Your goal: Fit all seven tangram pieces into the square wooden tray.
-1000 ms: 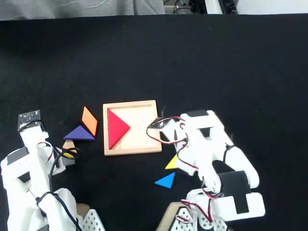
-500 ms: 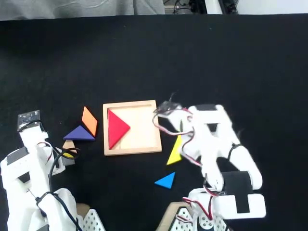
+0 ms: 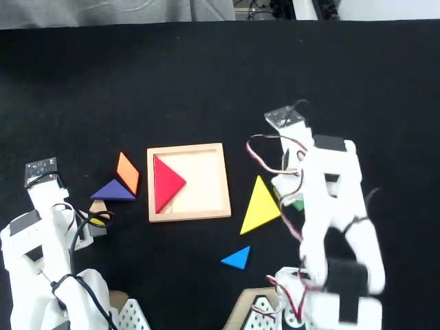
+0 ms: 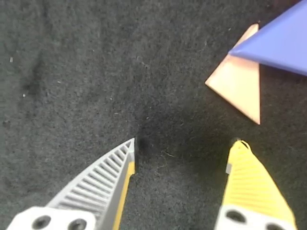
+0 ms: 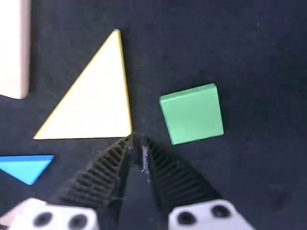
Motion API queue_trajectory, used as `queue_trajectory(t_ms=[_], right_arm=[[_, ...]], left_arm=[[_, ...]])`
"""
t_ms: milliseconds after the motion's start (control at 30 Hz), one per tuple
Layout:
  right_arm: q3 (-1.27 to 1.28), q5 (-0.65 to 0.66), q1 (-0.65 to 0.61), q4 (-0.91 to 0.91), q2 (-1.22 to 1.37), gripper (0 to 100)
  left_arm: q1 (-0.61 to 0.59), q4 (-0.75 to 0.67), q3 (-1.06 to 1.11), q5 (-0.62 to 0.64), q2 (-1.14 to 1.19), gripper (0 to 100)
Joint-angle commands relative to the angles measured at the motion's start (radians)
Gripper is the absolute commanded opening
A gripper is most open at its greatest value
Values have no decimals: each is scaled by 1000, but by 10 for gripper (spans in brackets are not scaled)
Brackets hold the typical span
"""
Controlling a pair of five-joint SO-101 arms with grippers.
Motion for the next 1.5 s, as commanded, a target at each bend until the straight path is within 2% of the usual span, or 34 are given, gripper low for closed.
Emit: queue_trajectory(t_ms=[0, 133, 233, 400, 567, 667, 833, 933, 1467], right_arm=[[94, -132, -81, 31, -282, 11], [295, -150, -164, -15, -526, 12], [346, -219, -230, -17, -602, 38], [288, -505, -235, -17, -509, 195], [245, -735, -364, -31, -317, 343], [186, -844, -422, -32, -197, 364], [91, -870, -358, -55, -38, 328], [41, -937, -308, -101, 27, 322], [30, -957, -302, -238, 236, 319]], left_arm=[[-8, -11, -5, 0, -18, 302], [-8, -11, -5, 0, -18, 302], [-5, -11, -5, 0, -18, 302], [-7, -11, -4, 0, -18, 302], [-5, -11, -4, 0, -18, 302], [-5, -11, -4, 0, -18, 302], [-4, -11, -5, 0, -18, 302], [-4, -11, -5, 0, -18, 302], [-8, -11, -5, 0, -18, 302]])
